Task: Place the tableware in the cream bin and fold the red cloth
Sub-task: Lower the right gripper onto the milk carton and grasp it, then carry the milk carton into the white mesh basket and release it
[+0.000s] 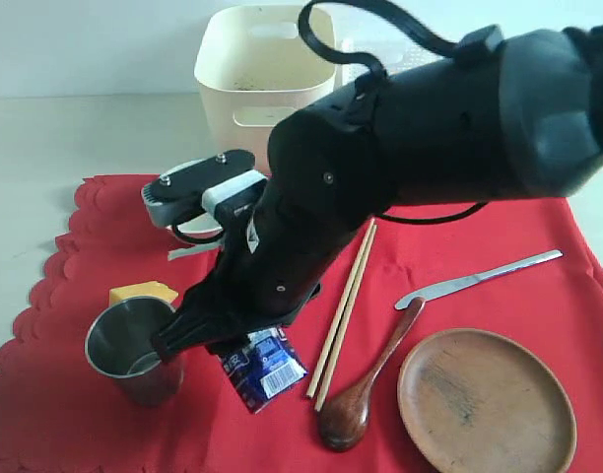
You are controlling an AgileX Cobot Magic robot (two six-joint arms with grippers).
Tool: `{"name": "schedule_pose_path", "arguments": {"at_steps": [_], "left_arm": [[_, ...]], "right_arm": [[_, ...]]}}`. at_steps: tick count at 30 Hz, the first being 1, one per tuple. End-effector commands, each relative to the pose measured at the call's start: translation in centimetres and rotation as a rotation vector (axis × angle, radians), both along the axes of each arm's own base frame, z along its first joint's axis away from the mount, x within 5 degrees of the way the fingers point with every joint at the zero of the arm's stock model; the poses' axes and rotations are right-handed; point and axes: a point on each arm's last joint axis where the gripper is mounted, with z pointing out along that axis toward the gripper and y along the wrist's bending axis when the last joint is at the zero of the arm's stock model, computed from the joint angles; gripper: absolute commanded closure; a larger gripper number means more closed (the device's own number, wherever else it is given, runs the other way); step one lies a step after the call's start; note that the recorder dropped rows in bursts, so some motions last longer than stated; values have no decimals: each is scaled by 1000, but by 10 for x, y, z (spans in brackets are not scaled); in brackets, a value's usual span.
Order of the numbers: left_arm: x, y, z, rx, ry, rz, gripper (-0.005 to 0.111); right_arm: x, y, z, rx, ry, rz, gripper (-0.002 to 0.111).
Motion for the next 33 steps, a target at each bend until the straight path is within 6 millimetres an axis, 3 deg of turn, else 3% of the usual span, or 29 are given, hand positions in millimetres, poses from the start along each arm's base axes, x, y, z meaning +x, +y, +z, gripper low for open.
{"name": "schedule_pose_path", "arguments": {"at_steps": [1, 7, 33], "left_arm": [[0, 0, -1, -6, -7, -5, 106], [0, 0, -1, -6, -7, -5, 106], [0, 0, -1, -6, -7, -5, 106]], "right_arm": [[4, -9, 25, 21, -117, 38, 108], [28, -30, 42, 32, -212, -9, 108], [159, -143, 68, 162, -494, -449, 108]]}}
